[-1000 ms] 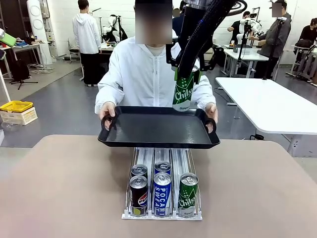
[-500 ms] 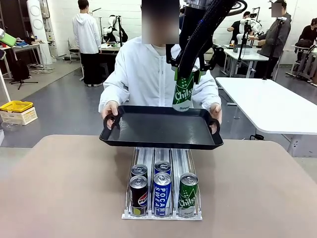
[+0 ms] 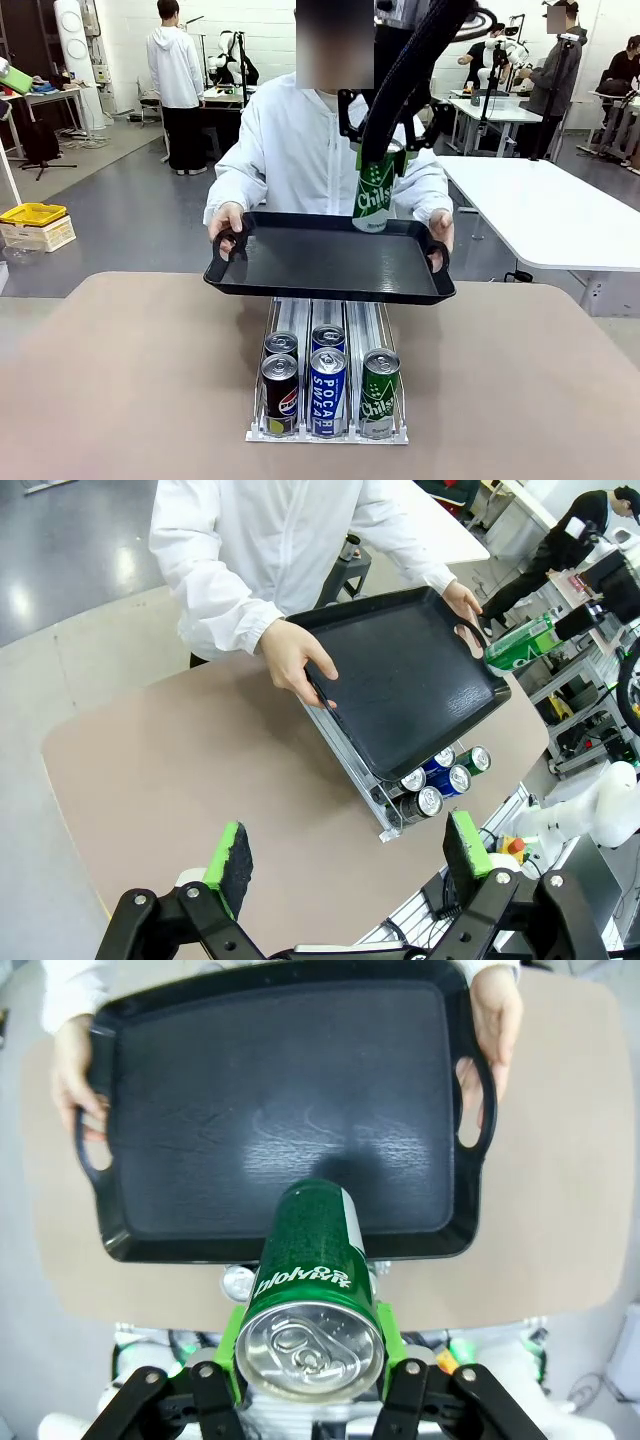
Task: Retrieve and hand over the desired beverage to the person.
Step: Place the picked can on the Handle tray extended by the person.
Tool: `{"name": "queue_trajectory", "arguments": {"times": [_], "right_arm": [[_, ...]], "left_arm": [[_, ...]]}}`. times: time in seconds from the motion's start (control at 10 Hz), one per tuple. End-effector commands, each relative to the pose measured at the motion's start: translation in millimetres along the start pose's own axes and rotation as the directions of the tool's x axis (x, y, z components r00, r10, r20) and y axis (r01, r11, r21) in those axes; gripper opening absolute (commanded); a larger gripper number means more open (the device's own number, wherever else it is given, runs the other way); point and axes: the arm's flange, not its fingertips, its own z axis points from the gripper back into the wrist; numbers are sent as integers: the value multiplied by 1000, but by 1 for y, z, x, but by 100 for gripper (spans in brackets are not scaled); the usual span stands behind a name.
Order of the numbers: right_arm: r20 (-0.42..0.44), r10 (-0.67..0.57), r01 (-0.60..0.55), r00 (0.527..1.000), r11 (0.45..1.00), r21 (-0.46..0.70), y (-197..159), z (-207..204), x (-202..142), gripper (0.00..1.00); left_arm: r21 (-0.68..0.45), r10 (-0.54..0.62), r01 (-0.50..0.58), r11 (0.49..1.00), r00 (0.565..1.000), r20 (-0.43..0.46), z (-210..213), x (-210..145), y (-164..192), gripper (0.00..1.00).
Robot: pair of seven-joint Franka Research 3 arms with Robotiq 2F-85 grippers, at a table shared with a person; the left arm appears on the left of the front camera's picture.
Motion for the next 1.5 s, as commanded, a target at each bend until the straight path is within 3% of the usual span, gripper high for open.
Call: {"name": "queue_trajectory", "arguments": {"times": [0.0,0.4,0.7,1.4], "right_arm": [[-79,-51,49,996,998,-25,0,-2,33,58],[-202,-34,39,979,999,20,-8,-28,87,58],[-295,-54,61,954,998,17,-1,-59,109,58],[-293,-37,12,955,996,-84,11,-113,107,58]], "left_arm": [[-8,-12,12,1000,1000,-1,1,-1,1,100],[-8,-12,12,1000,1000,-1,1,-1,1,100],[-8,-12,12,1000,1000,-1,1,-1,1,100],[-8,-12,12,1000,1000,-1,1,-1,1,100]]}}
